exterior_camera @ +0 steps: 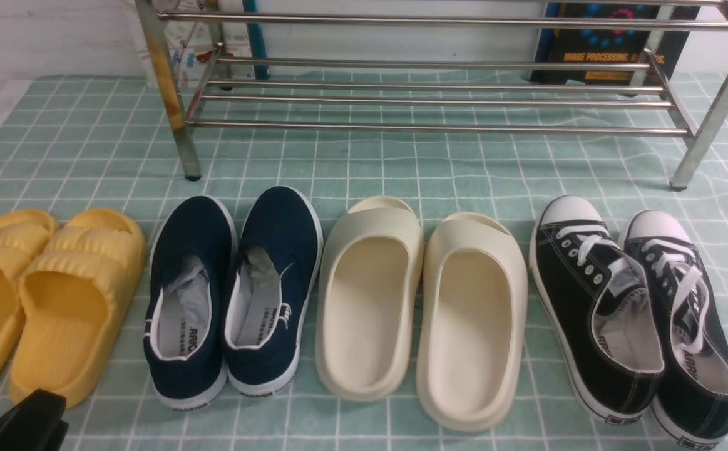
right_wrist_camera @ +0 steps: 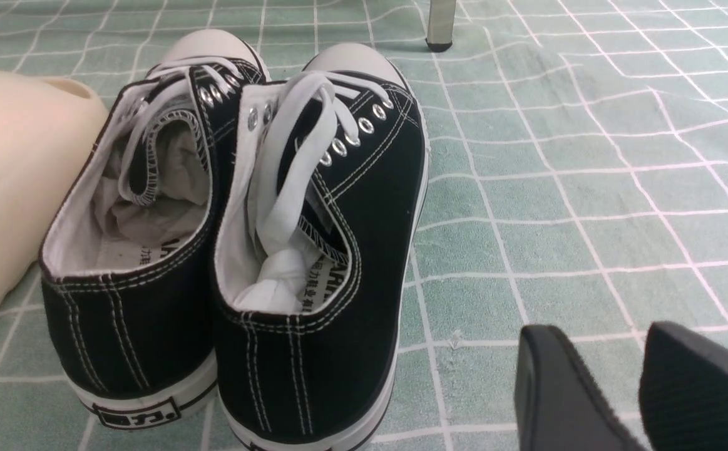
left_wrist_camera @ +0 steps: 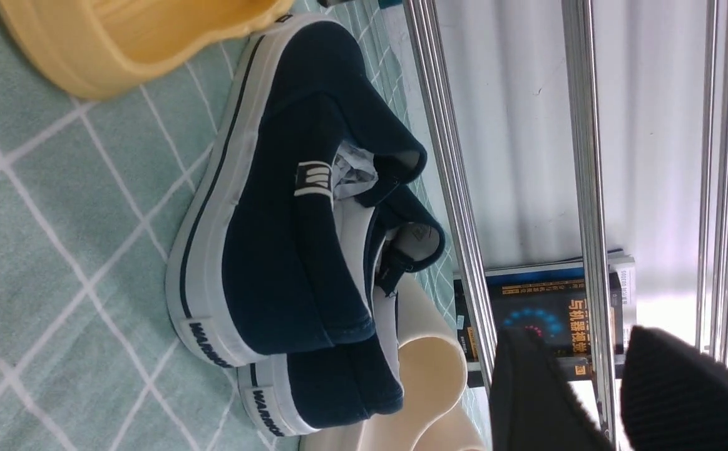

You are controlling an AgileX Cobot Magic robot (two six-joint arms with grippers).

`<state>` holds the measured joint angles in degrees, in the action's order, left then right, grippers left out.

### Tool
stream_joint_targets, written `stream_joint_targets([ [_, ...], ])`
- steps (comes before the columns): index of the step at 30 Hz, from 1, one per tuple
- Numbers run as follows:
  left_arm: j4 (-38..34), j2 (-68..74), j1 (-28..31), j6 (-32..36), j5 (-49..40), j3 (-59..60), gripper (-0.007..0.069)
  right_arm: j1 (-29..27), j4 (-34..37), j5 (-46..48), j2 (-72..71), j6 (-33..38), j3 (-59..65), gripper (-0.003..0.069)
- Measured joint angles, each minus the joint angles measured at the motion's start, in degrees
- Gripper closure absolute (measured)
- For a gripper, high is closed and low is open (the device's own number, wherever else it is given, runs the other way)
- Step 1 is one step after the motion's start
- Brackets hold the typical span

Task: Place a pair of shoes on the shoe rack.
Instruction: Use the left arm to grab the shoe closest to it

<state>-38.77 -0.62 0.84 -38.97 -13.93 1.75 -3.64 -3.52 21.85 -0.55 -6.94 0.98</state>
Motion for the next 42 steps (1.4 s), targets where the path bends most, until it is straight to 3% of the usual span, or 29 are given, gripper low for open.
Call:
stream_joint_targets([
  [4,-0.04,0.00,0.00,0.72,-0.16,-0.32,0.0386,0.00,0.00,0.00,0.00,0.00,0.00,0.0412],
  [8,0.94,0.00,0.00,8.05,-2.40,-6.52,0.0389,0.00,0.00,0.00,0.00,0.00,0.00,0.0412],
  [11,5.79,0.28,0.00,18.22,-7.67,-16.76,0.0426,0.00,0.00,0.00,0.00,0.00,0.00,0.0412],
  [13,8.82,1.62,0.00,19.75,-10.33,-20.38,0.0454,0.00,0.00,0.00,0.00,0.00,0.00,0.0412],
  [18,27.18,16.12,0.00,18.47,-30.94,-35.45,0.0634,0.00,0.00,0.00,0.00,0.00,0.00,0.0412],
  [24,39.36,35.63,0.00,19.83,-47.27,-49.04,0.0638,0.00,0.00,0.00,0.00,0.00,0.00,0.0412],
  [28,40.85,44.49,-0.70,23.23,-49.45,-52.84,0.0638,0.00,0.00,0.00,0.00,0.00,0.00,0.0412],
  [31,41.55,53.49,-5.43,24.51,-49.25,-54.68,0.0636,0.00,0.00,0.00,0.00,0.00,0.00,0.0412],
  [35,41.99,61.79,-10.64,23.73,-48.82,-54.84,0.0577,0.00,0.00,0.00,0.00,0.00,0.00,0.0412],
  [36,41.92,66.72,-12.31,20.97,-47.92,-54.84,0.0506,0.00,0.00,0.00,0.00,0.00,0.00,0.0412],
  [37,41.89,66.72,-12.31,20.97,-47.78,-54.84,0.0497,0.00,0.00,0.00,0.00,0.00,0.00,0.0412],
  [38,41.73,70.86,-12.76,17.97,-46.45,-54.84,0.0407,0.00,0.00,0.00,0.00,0.00,0.00,0.0412],
  [39,41.74,71.30,-12.77,17.64,-46.24,-54.84,0.0407,0.00,0.00,0.00,0.00,0.00,0.00,0.0412],
  [40,41.56,74.20,-12.76,15.61,-44.33,-54.84,0.0326,0.00,0.00,0.00,0.00,0.00,0.00,0.0412],
  [42,41.54,77.82,-12.76,13.42,-41.88,-54.84,0.0234,0.00,0.00,0.00,0.00,0.00,0.00,0.0412],
])
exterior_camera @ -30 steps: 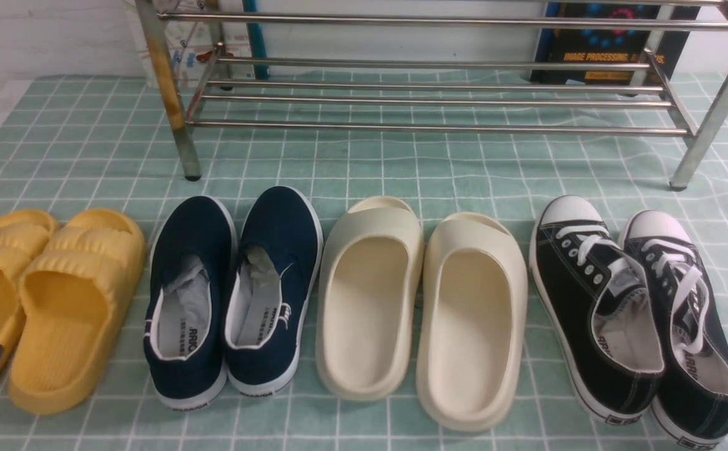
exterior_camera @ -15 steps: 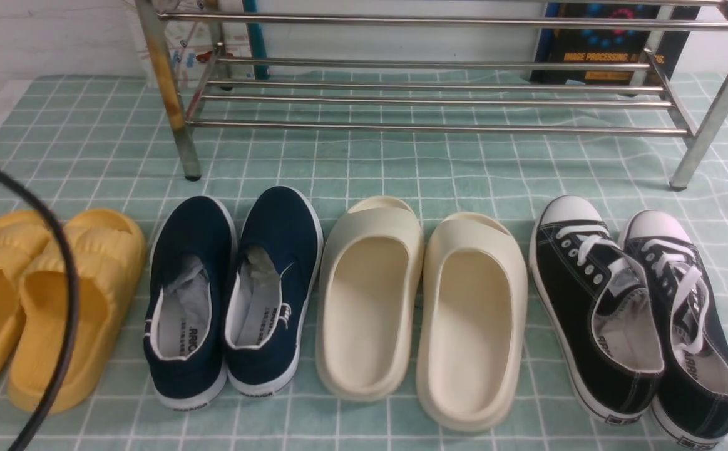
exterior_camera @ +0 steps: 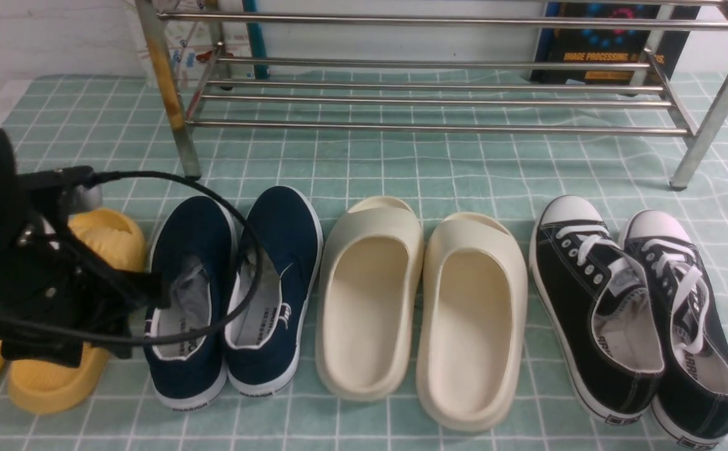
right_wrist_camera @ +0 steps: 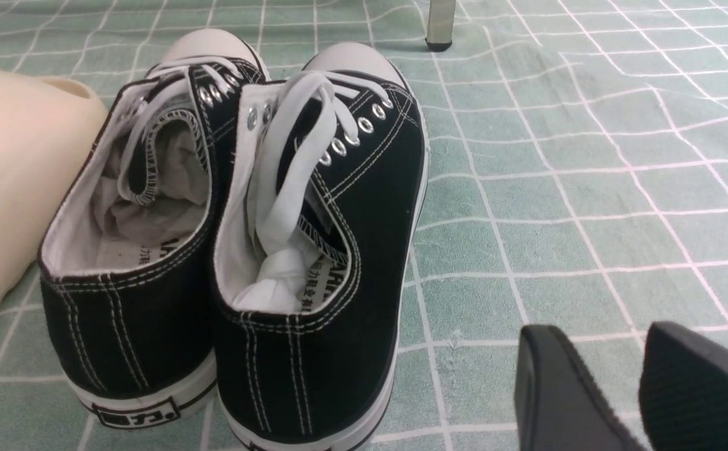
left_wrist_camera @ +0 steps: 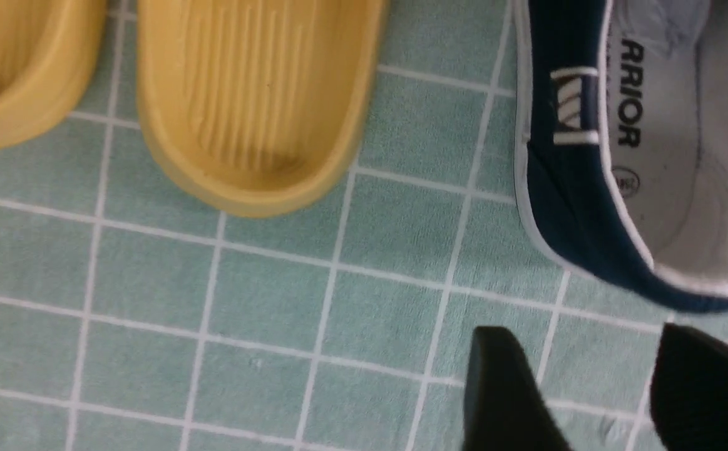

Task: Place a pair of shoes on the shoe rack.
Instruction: Use the left arm to grab the shoe closest to it, then use the left arm to put a shoe into the shoe rack

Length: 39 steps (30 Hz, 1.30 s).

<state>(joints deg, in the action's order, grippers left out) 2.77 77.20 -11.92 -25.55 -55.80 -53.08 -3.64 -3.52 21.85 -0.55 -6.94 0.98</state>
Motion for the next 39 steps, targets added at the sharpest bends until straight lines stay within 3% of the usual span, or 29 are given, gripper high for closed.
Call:
stream_joint_targets([
  [3,-0.11,4.27,0.00,-2.63,4.51,0.00,0.0141,0.00,0.00,0.00,0.00,0.00,0.00,0.0412],
  [9,-0.11,10.20,0.00,-6.81,11.29,-0.07,0.0118,0.00,0.00,0.00,0.00,0.00,0.00,0.0412],
  [12,-0.11,12.78,0.00,-7.38,12.95,-0.07,0.0171,0.00,0.00,0.00,0.00,0.00,0.00,0.0412],
  [15,-0.11,13.99,0.00,-7.38,13.01,-0.07,0.0274,0.00,0.00,0.00,0.00,0.00,0.00,0.0412],
  [19,-0.11,14.12,0.00,-7.26,13.13,-0.07,0.0487,0.00,0.00,0.00,0.00,0.00,0.00,0.0412],
  [20,-0.11,13.85,0.00,-6.91,12.91,-0.07,0.0570,0.00,0.00,0.00,0.00,0.00,0.00,0.0412],
  [22,-0.11,12.58,0.00,-5.86,12.55,-0.07,0.0612,0.00,0.00,0.00,0.00,0.00,0.00,0.0412],
  [31,-1.96,0.87,0.00,-0.37,3.41,-7.52,0.0605,0.00,0.00,0.00,0.00,0.00,0.00,0.0412],
  [39,-4.06,7.73,-0.10,2.49,3.41,-18.83,0.0605,0.00,0.00,0.00,0.00,0.00,0.00,0.0412],
])
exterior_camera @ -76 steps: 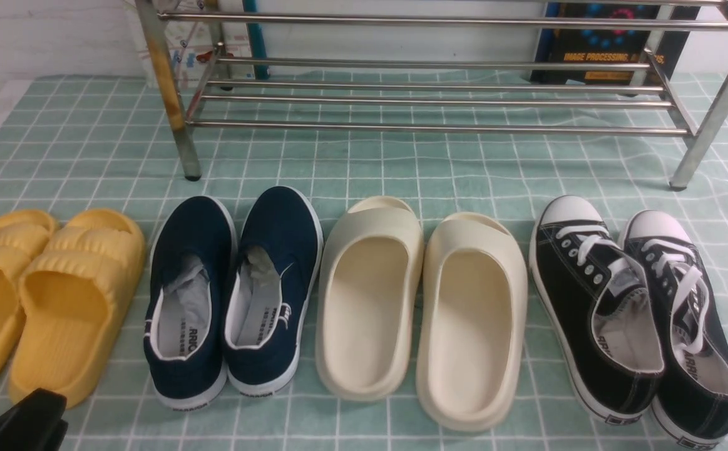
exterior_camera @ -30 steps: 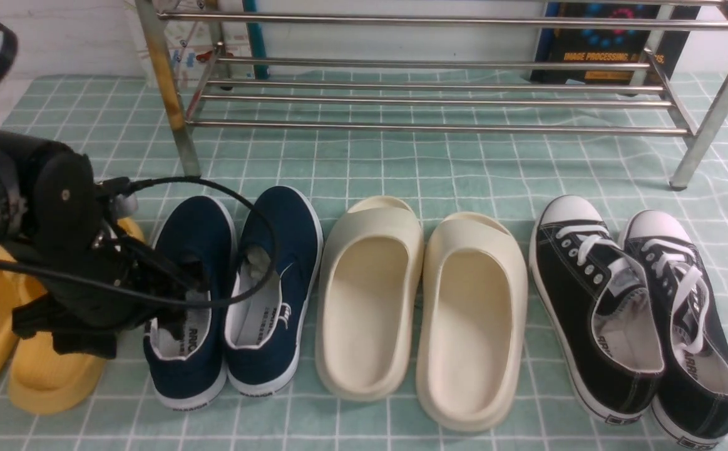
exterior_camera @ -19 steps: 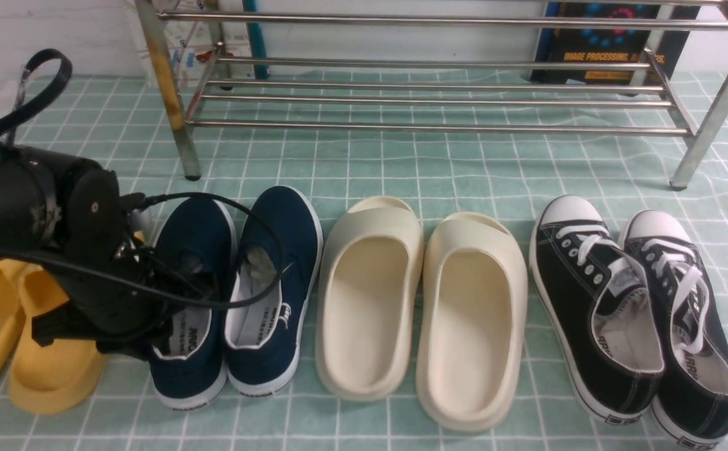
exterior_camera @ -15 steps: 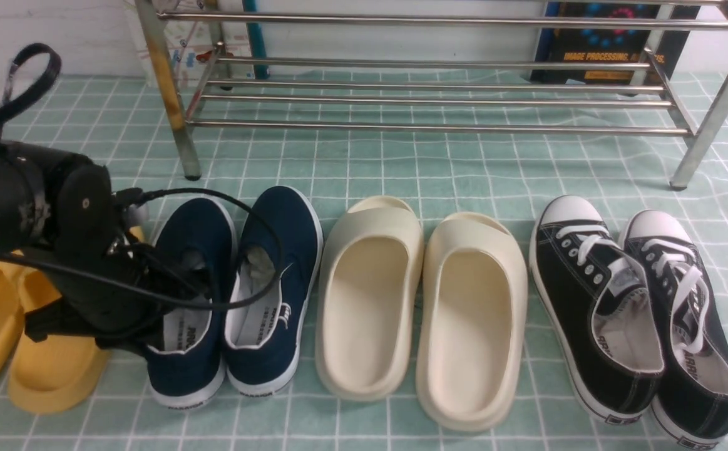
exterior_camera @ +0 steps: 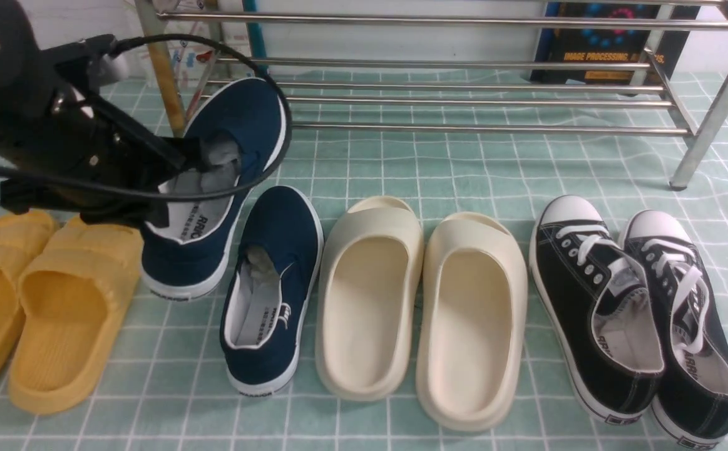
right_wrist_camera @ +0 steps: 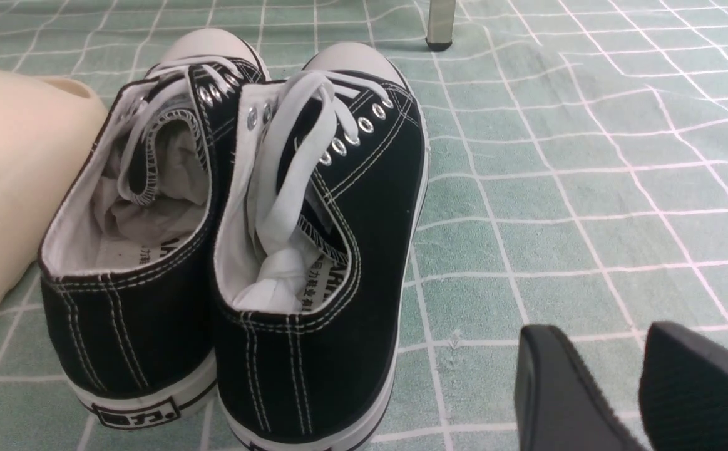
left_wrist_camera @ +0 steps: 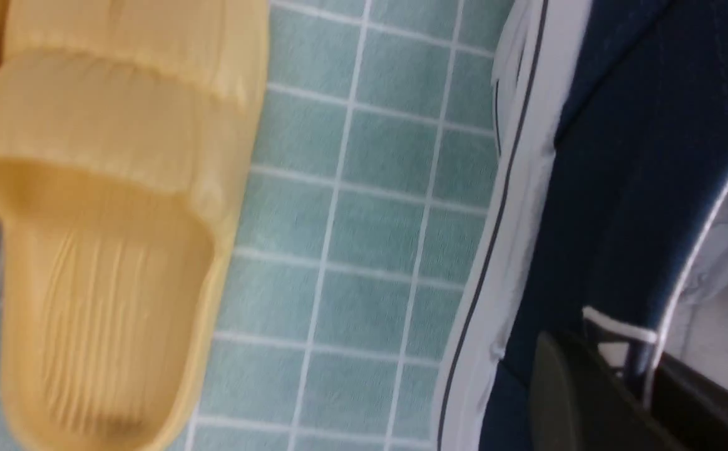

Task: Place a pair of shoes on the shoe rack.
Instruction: Use the left arm to put a shoe into the shoe rack

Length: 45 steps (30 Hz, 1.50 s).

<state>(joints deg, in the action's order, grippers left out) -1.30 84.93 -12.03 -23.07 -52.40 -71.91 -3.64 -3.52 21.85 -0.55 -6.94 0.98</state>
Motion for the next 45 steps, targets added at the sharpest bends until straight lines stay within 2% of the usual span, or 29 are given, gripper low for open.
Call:
stream_joint_targets([
  [12,0.00,21.18,0.00,-0.26,0.31,-21.92,0.0605,0.00,0.00,0.00,0.00,-0.02,0.00,0.0412],
  [24,0.22,34.80,-0.17,-1.06,2.37,-38.82,0.0605,0.00,0.00,0.00,0.00,-0.02,0.00,0.0412],
  [45,2.39,37.58,1.52,-3.89,8.55,-41.19,0.0605,0.00,0.00,0.00,0.00,-0.02,0.00,0.0412],
])
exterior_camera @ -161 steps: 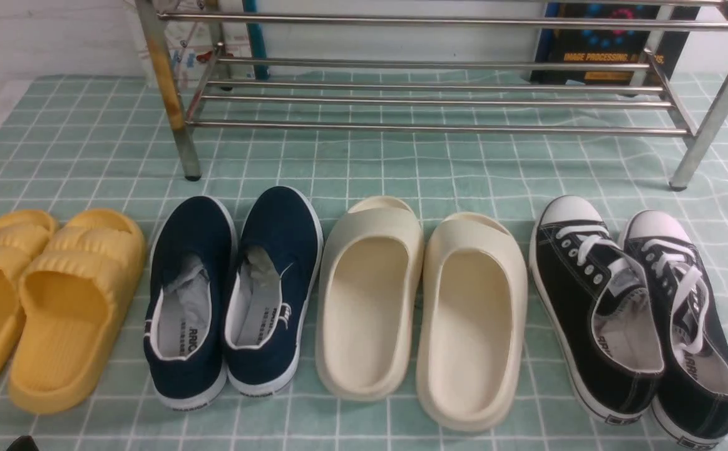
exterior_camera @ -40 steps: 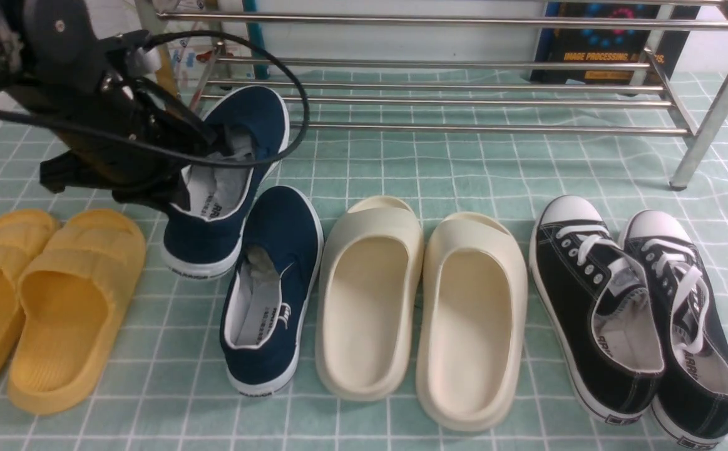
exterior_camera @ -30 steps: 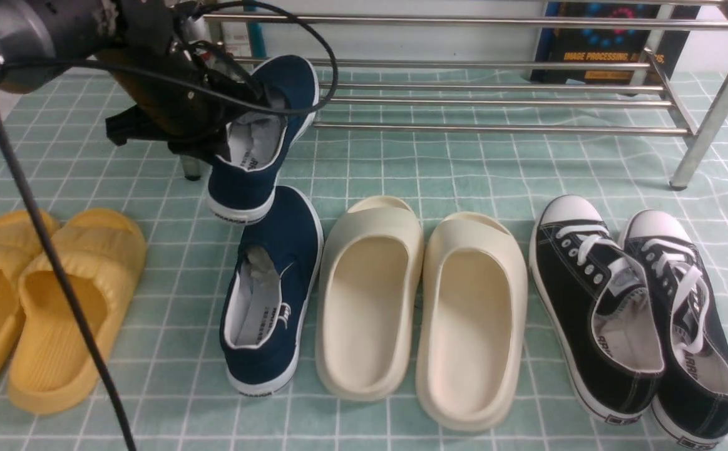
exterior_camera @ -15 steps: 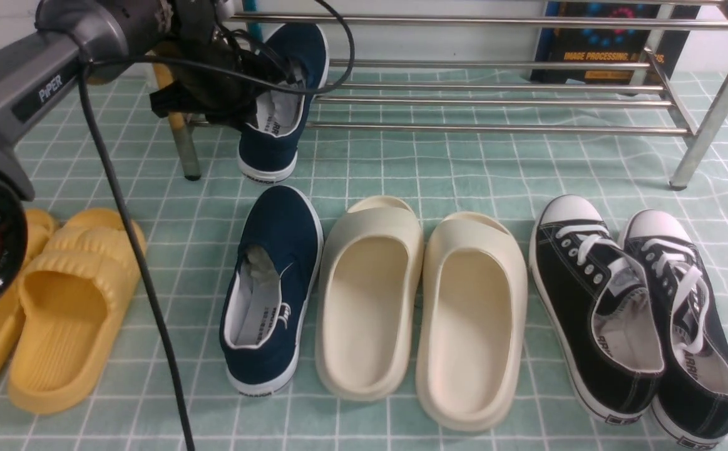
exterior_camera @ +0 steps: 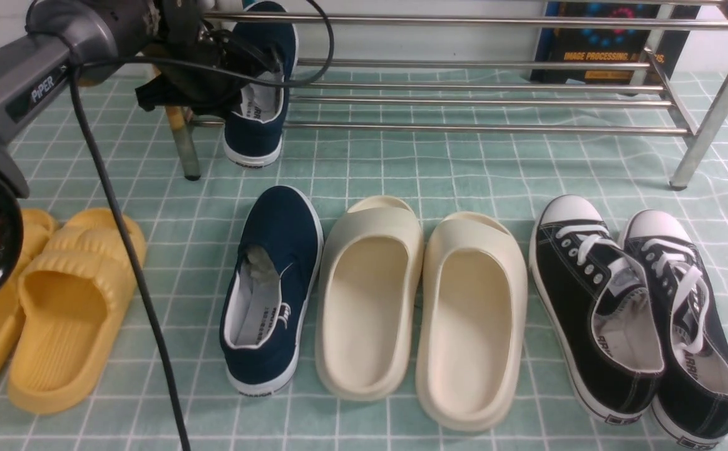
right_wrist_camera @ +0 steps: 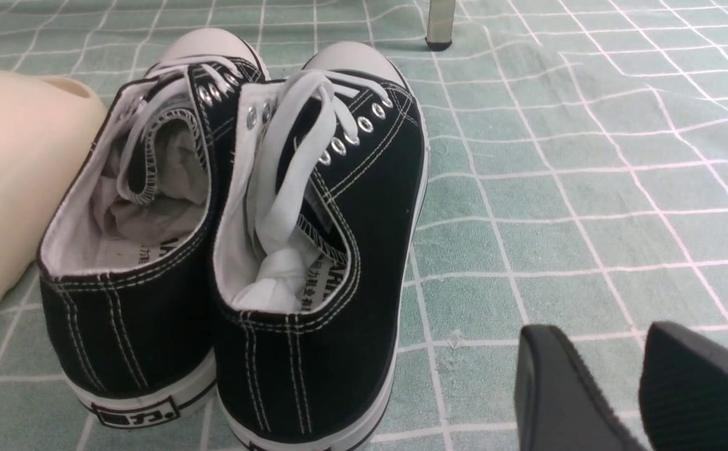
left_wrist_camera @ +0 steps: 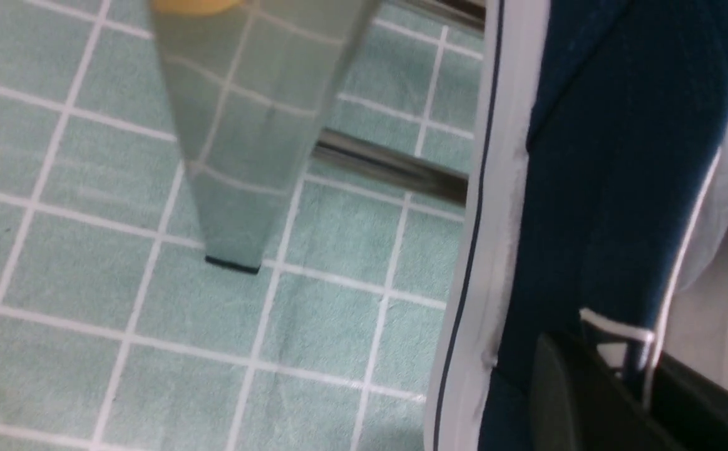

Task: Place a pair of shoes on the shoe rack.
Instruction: Use the left arm to put a shoe into the shoe rack

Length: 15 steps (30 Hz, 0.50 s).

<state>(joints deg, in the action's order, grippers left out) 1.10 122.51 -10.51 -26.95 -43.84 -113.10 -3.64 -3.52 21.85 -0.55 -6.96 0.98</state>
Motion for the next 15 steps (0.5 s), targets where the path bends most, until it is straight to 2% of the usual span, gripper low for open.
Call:
stream_joint_targets([
  [8,0.06,0.78,-0.05,0.05,0.73,-0.04,0.0592,0.00,0.00,0.00,0.00,0.00,0.00,0.0412],
  [15,0.83,0.91,-0.05,0.05,2.95,-0.11,0.0515,0.00,0.00,0.00,0.00,0.00,0.00,0.0412],
])
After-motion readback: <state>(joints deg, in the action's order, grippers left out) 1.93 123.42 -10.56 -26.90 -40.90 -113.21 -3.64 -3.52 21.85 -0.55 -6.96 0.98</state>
